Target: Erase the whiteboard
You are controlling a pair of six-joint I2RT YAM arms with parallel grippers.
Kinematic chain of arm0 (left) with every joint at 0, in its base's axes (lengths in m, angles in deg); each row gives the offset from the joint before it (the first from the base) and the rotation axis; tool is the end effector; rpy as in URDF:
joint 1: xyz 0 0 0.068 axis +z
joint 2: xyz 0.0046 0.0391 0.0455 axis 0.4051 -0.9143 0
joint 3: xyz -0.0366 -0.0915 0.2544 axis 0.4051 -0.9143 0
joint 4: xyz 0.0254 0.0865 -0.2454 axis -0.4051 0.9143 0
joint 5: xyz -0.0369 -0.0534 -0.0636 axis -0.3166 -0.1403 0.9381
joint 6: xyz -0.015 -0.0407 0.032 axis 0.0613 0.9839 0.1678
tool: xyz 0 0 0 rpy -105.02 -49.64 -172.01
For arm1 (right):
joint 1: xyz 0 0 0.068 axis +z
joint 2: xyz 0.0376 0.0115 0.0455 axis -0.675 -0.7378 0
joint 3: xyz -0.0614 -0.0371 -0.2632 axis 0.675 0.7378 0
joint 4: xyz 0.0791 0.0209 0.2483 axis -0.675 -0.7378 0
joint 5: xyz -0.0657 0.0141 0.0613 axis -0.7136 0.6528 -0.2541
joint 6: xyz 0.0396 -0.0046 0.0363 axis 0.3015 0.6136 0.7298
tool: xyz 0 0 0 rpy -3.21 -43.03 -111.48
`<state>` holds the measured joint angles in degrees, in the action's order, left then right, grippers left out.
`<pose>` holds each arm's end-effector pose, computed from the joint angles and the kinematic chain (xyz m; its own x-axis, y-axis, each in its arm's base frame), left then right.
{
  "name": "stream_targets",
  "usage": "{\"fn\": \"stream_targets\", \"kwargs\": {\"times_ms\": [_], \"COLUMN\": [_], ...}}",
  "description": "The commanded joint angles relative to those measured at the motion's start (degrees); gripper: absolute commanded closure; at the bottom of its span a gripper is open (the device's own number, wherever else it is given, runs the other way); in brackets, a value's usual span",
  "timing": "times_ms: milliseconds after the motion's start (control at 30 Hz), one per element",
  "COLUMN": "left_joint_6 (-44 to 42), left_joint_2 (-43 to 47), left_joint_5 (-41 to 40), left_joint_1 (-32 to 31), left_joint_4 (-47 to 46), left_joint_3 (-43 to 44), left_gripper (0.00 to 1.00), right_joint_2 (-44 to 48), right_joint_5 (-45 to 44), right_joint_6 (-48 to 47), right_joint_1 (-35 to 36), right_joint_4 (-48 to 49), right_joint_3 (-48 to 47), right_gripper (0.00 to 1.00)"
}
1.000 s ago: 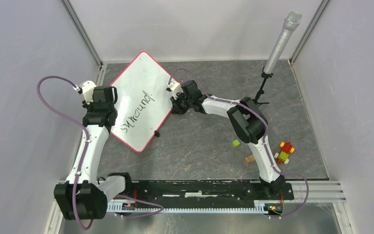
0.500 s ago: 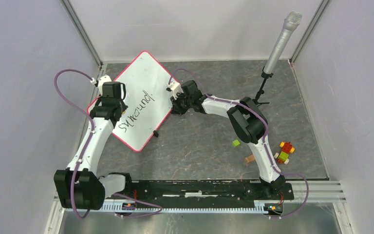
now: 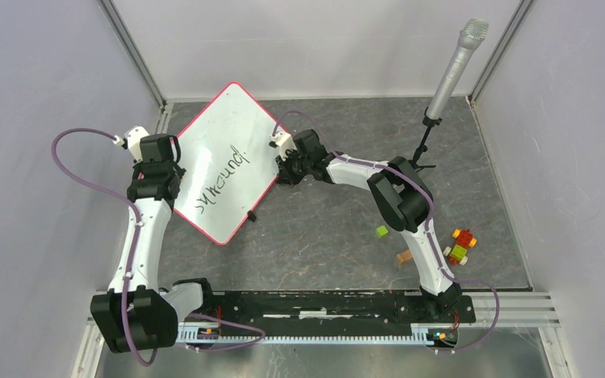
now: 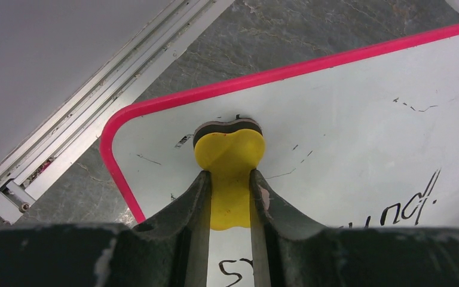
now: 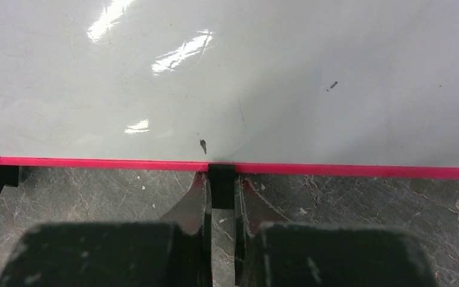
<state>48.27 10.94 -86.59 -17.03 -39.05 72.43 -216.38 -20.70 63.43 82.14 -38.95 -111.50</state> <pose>0.2338 0.0436 0.3151 -0.3351 -0.4498 -0.8279 -0.6718 0.7301 -0.1247 0.3803 0.3315 0.1391 -0.4667 -0.4155 -0.7807 -0.8172 0.5401 0.2010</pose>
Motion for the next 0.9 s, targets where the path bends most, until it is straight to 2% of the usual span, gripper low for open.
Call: {"fn": "stream_targets", "kwargs": {"times_ms": [0, 233, 367, 567, 667, 867], "left_joint_6": [-0.28, -2.56, -4.37, -5.34, -5.21, -1.56], "left_joint_2": [-1.67, -7.39, -9.64, -8.43, -8.15, -3.91], "left_joint_5": [-0.86, 8.75, 11.03, 8.7, 7.61, -0.53], "left_joint_1": [1.65, 0.9, -2.24, -5.52, -5.52, -2.73], "left_joint_4": [0.54, 0.63, 0.83, 0.54, 0.57, 0.89], "left_joint_3": [-0.65, 1.42, 2.68, 2.23, 2.44, 1.35], "left_gripper": [0.77, 0.78, 0.79, 0.79, 0.79, 0.78], "right_joint_2": [-0.9, -0.88, -1.05, -1.12, -1.41, -1.4], "right_joint_5": [-4.04, -4.09, -4.02, -3.96, -3.88, -3.89], "right_joint_6": [1.25, 1.23, 1.23, 1.23, 1.23, 1.28], "right_joint_1": [-1.91, -1.89, -1.89, -1.89, -1.89, -1.89], "right_joint_4": [-2.78, -2.75, -2.66, -2.94, -3.14, -3.32], "right_joint_3": [0.38, 0.36, 0.32, -0.06, -0.26, -0.25], "right_gripper": [1.0, 1.0, 1.0, 1.0, 1.0, 1.0]}}
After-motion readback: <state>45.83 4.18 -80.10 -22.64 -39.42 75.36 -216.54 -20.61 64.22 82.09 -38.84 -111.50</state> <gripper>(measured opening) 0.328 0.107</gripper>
